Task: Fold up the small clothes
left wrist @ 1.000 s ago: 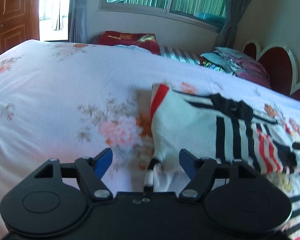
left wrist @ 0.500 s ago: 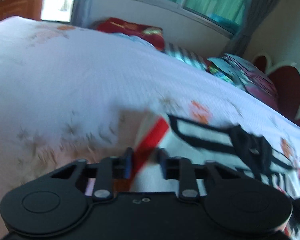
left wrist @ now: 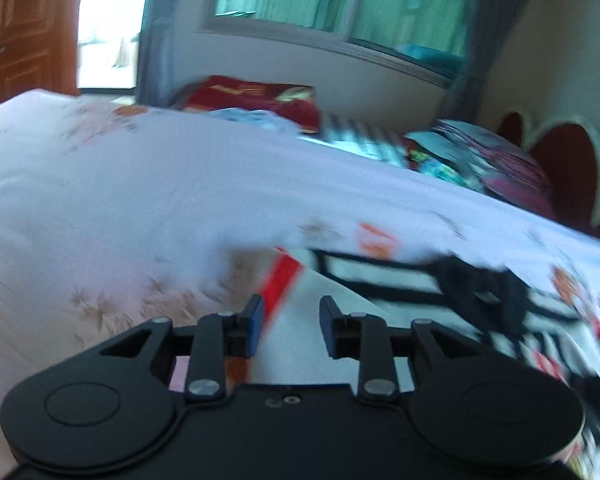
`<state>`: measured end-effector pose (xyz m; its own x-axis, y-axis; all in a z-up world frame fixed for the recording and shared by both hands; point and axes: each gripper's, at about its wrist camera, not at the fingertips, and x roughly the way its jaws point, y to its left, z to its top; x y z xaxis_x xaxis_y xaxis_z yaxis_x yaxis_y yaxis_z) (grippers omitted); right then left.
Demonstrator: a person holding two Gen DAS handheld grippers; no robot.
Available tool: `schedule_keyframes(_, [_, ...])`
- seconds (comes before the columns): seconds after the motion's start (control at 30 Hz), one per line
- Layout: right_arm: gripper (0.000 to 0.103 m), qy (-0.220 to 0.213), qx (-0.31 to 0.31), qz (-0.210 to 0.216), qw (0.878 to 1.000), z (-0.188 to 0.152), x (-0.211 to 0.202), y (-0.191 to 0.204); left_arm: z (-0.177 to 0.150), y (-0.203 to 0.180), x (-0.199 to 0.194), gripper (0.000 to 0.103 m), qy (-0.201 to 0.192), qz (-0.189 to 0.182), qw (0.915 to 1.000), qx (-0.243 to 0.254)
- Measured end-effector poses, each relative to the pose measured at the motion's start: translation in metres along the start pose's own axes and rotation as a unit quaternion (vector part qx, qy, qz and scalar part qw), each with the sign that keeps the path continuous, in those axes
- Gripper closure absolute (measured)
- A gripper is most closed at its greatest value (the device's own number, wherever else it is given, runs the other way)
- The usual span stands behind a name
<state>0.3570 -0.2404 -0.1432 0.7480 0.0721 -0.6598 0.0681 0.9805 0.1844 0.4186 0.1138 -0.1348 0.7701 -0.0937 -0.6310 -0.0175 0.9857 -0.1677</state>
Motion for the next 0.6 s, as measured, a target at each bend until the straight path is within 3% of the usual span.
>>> schedule_keyframes(0.1, [0.052,0.014,0.001,0.045,0.999,0.0,-0.005,0.014,-0.021,-0.024,-0.014,0.072,0.02,-0.025,0.9992,0.021])
schedule_keyframes(0.2, [0.052,0.03,-0.026,0.062,0.997,-0.01,-0.002,0.035,-0.047,-0.044,-0.017,0.071,0.045,-0.042,0.9975,0.035])
schedule_keyframes(0.33, [0.052,0.06,-0.073,0.026,0.995,-0.03,0.013,0.043,-0.069,-0.043,-0.011,0.067,0.051,-0.031,0.9968,0.053])
schedule_keyframes(0.5, [0.052,0.058,-0.07,0.007,0.996,-0.031,0.01,0.03,-0.061,-0.038,-0.01,0.067,0.068,-0.032,0.9965,0.037])
schedule_keyframes(0.6, [0.052,0.045,-0.066,0.031,0.996,-0.031,-0.007,0.034,-0.061,-0.044,-0.025,0.068,0.062,-0.026,0.9973,0.03])
